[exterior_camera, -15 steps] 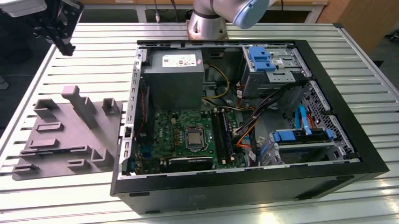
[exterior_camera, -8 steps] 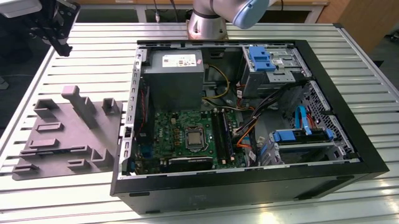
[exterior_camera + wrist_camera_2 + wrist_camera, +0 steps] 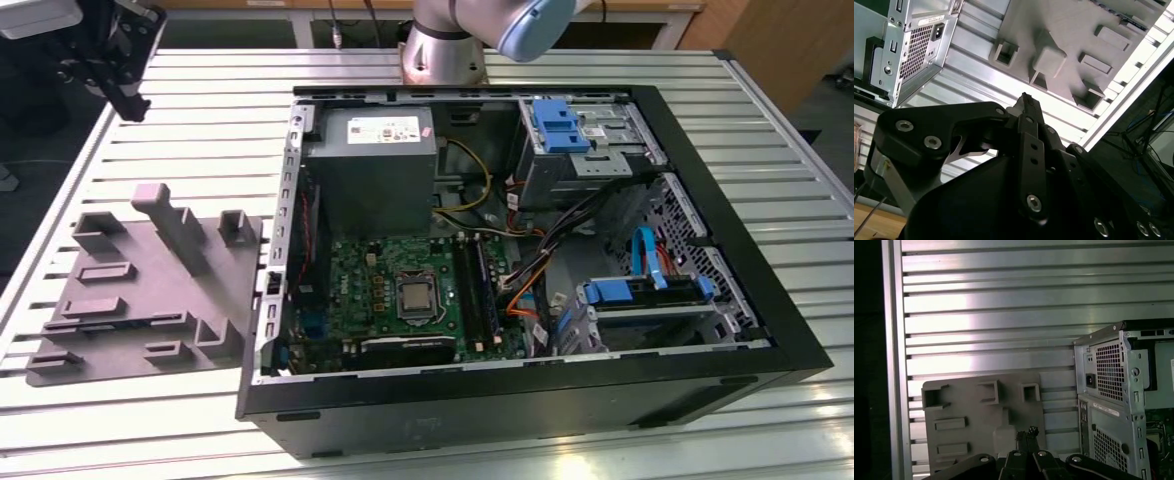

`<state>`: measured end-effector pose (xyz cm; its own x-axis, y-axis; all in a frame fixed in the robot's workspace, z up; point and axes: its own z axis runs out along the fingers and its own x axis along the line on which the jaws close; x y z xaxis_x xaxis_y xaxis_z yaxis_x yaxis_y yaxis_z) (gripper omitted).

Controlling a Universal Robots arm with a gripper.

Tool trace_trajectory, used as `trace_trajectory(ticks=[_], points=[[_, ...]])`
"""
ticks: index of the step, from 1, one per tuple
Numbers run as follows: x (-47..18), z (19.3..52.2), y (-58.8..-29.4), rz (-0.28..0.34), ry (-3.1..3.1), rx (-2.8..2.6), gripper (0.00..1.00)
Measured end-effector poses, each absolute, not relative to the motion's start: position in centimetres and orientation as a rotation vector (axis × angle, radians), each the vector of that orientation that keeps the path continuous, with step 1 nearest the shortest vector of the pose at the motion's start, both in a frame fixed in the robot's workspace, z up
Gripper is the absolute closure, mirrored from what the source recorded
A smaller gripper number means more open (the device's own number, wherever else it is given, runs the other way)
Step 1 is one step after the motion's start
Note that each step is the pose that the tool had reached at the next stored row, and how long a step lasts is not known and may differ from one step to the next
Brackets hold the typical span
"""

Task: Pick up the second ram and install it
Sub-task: 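Reach for the second ram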

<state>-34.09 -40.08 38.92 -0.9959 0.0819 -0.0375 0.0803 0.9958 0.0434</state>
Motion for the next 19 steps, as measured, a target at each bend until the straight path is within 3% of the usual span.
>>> trace_trajectory(ticks=[19], points=[[-34.34,38.85,-40.38,0.065,3.099,0.126,0.89]])
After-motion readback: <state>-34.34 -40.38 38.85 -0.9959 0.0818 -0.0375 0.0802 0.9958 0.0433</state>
